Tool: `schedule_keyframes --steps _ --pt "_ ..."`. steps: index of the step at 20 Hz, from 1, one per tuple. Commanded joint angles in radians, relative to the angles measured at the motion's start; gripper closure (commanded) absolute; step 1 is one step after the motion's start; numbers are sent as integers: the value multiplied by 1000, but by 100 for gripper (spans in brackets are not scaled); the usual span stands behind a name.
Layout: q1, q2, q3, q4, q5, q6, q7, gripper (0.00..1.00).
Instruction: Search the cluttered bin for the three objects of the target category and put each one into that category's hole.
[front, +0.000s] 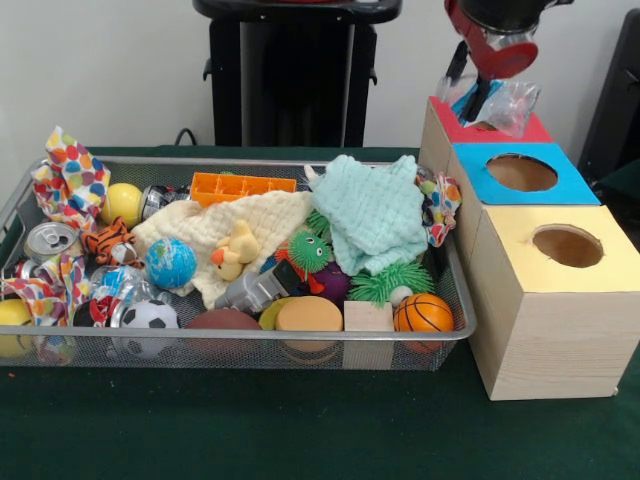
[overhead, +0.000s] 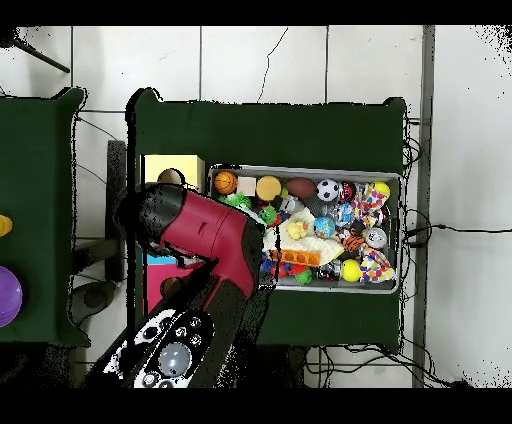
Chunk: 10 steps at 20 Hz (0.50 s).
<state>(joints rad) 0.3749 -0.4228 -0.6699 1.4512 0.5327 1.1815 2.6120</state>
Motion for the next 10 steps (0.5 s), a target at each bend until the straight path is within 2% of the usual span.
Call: schedule_keyframes --steps 1,6,10 --pt "31 29 20 -9 -1 58 355 100" --pt "40 82 38 -16 33 -13 390 100" --pt "40 87 52 -16 56 -35 402 100"
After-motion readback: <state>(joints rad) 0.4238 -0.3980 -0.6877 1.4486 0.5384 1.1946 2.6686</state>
